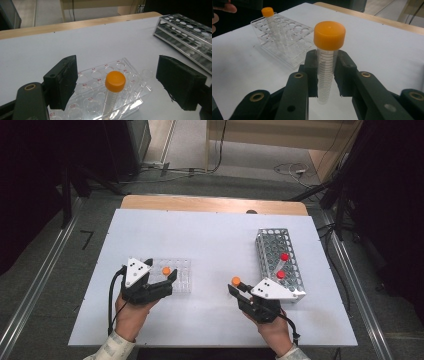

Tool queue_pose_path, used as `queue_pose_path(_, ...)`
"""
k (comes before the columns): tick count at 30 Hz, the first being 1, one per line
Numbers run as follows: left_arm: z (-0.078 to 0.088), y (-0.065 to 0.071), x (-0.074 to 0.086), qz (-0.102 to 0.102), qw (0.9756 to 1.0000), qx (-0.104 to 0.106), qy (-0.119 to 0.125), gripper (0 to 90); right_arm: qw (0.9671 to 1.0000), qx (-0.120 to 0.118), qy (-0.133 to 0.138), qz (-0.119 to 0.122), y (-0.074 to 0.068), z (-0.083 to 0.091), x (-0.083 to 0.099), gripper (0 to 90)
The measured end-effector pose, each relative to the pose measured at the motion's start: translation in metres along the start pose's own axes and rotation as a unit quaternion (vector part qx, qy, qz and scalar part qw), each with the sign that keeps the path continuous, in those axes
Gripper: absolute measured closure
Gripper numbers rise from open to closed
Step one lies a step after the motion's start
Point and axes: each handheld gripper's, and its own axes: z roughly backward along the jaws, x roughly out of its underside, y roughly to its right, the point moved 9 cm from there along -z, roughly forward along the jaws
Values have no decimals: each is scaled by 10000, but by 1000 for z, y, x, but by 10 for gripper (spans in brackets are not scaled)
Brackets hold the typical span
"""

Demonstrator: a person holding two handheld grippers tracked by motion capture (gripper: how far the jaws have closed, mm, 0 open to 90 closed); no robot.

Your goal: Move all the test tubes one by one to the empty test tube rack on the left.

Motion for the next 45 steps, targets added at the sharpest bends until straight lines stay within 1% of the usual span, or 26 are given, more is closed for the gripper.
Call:
queue_pose_path(4,2,9,-2,-40,9999,104,29,180,9999,-119,-27,53,-10,-11,-2,711)
queue_pose_path(7,4,18,-4,-91,9996,251,40,180,9997,-205,-40,104,-18,-19,-4,711)
queue_pose_path(9,5,25,-5,-81,9993,368,49,180,9996,-257,-45,140,-23,-24,-5,710)
queue_pose_path(14,6,38,-5,-141,9983,570,14,181,9990,-358,-116,240,-35,-37,-5,711)
queue_pose_path(20,4,58,0,-296,9955,891,-110,211,9982,-470,-201,328,-49,-52,-4,711)
queue_pose_path(23,4,66,3,-384,9941,1001,-165,233,9976,-514,-225,404,-57,-58,-4,711)
queue_pose_path(25,3,70,5,-463,9933,1035,-213,277,9972,-555,-233,449,-62,-60,-5,711)
queue_pose_path(27,2,73,7,-486,9921,1124,-279,348,9968,-587,-226,489,-66,-61,-6,710)
queue_pose_path(29,2,75,8,-512,9909,1215,-270,456,9965,-620,-225,518,-70,-62,-7,710)
queue_pose_path(31,2,77,10,-590,9896,1272,-336,538,9962,-644,-202,555,-72,-63,-8,711)
queue_pose_path(35,1,78,12,-601,9886,1313,-413,681,9961,-651,-205,563,-75,-64,-8,711)
queue_pose_path(41,1,78,12,-648,9886,1291,-428,701,9961,-647,-215,557,-74,-64,-8,710)
queue_pose_path(42,2,77,11,-649,9888,1281,-417,701,9961,-653,-213,552,-75,-64,-8,697)
queue_pose_path(45,5,72,7,-604,9895,1267,-354,701,9955,-733,-223,552,-75,-61,-9,556)
